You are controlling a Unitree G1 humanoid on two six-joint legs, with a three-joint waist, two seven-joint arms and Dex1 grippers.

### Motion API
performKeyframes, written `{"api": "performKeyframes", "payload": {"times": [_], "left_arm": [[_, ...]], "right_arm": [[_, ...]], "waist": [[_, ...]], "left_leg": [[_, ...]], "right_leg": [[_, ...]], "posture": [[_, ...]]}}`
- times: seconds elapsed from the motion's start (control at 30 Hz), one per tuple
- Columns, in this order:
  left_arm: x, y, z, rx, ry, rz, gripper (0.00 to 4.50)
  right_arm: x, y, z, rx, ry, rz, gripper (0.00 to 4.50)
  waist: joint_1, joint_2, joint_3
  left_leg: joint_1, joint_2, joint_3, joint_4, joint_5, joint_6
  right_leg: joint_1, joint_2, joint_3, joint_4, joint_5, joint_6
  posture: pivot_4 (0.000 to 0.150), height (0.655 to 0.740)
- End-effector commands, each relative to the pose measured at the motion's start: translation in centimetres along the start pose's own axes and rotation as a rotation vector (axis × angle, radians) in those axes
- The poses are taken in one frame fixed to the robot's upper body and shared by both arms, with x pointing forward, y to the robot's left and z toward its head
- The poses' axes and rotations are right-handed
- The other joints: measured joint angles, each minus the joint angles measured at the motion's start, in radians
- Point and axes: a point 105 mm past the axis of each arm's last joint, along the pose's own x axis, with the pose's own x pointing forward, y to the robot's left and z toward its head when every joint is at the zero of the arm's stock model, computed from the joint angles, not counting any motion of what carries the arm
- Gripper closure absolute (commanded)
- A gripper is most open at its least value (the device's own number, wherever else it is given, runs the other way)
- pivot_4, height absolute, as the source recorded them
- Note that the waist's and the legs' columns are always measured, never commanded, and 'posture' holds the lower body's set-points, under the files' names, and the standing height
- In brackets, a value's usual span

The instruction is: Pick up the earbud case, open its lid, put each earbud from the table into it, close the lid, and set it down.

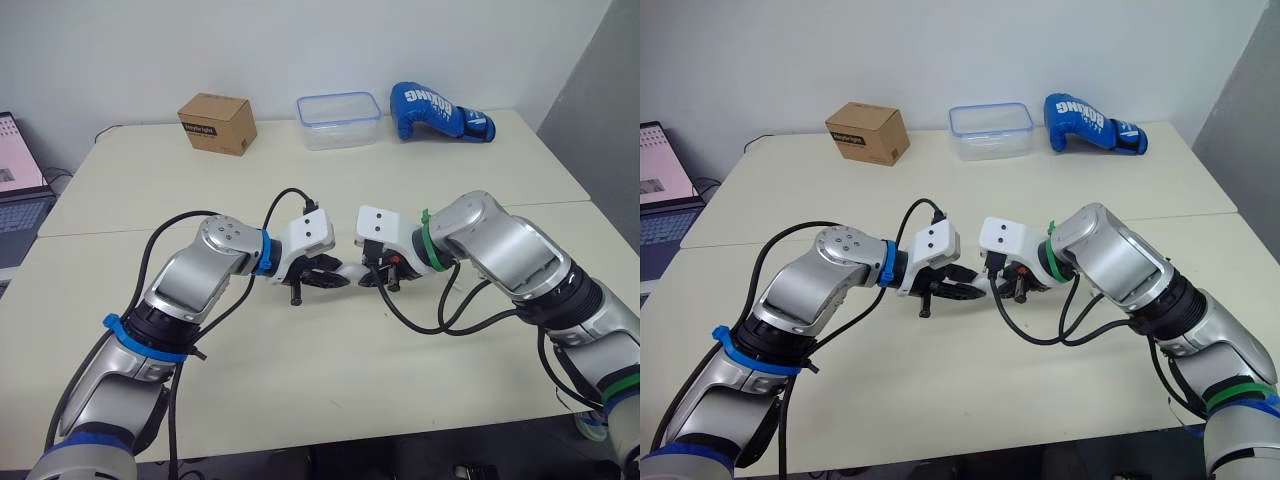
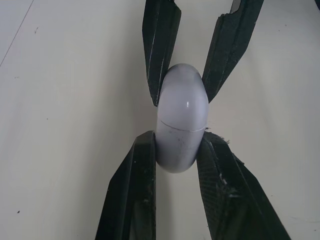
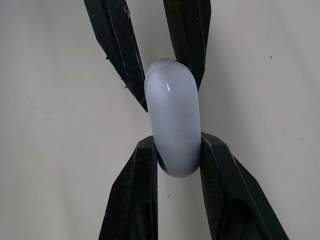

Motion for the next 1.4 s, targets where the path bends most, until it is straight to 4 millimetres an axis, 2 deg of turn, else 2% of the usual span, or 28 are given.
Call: {"api": "performKeyframes", "payload": {"times": [0.03,0.23,0.47,0.67,0.87,1.07,1.23,1.4], "left_arm": [[0.1,-0.2,1.3,0.041,-0.045,-0.003,3.73],[0.1,-0.2,1.2,0.049,-0.034,0.001,3.73],[-0.4,-0.3,1.3,0.065,-0.052,0.016,3.73],[-1.4,-0.6,1.0,0.043,-0.107,0.049,3.73],[-1.9,-0.7,0.4,-0.039,-0.255,0.090,3.73],[-2.0,-0.9,-0.6,-0.088,-0.363,0.086,3.73],[-2.0,-0.9,-0.5,-0.072,-0.471,0.073,3.73],[-1.6,-1.3,-0.5,-0.064,-0.500,0.037,3.73]], "right_arm": [[-1.5,-0.7,2.1,-0.039,-0.069,-0.051,3.76],[-1.5,-0.6,2.1,-0.043,-0.069,-0.042,3.76],[-1.9,-0.3,1.7,-0.099,-0.082,-0.025,1.33],[-4.2,0.9,0.7,-0.101,-0.213,0.021,1.33],[-5.5,1.5,0.2,0.025,-0.396,0.030,1.33],[-5.0,1.1,-0.3,0.108,-0.465,-0.017,1.33],[-4.0,1.0,-0.4,0.151,-0.508,-0.043,1.33],[-3.3,1.4,-0.1,0.166,-0.539,-0.040,1.33]], "waist": [[0.000,0.000,0.000],[0.000,0.000,0.000],[0.000,0.000,0.000],[0.001,0.000,0.000],[0.003,0.000,0.000],[0.004,0.000,0.000],[0.004,0.000,0.000],[0.003,0.000,0.000]], "left_leg": [[0.000,0.000,0.000,0.000,0.000,0.000],[0.000,0.000,0.000,0.000,0.000,0.000],[0.000,0.000,0.000,0.000,0.000,0.000],[-0.001,0.000,0.000,0.000,0.000,0.000],[0.000,0.000,0.000,0.001,0.000,0.000],[0.000,0.000,0.001,0.001,0.000,0.000],[0.000,0.000,0.001,0.000,0.000,0.000],[0.000,0.000,0.001,0.000,0.000,0.000]], "right_leg": [[0.000,0.000,0.000,0.000,0.000,0.000],[0.000,0.000,0.000,0.000,0.000,0.000],[0.000,0.000,0.000,0.000,0.000,0.000],[0.000,0.000,0.000,-0.001,0.000,0.000],[0.000,0.000,0.000,0.000,0.000,0.000],[0.000,-0.001,0.000,0.000,0.000,0.000],[0.000,-0.001,0.000,0.000,0.000,0.000],[0.000,-0.001,0.001,0.000,0.000,0.000]], "posture": [[0.150,0.7307],[0.150,0.7307],[0.150,0.7307],[0.150,0.7307],[0.150,0.7307],[0.150,0.7307],[0.150,0.7307],[0.150,0.7307]]}}
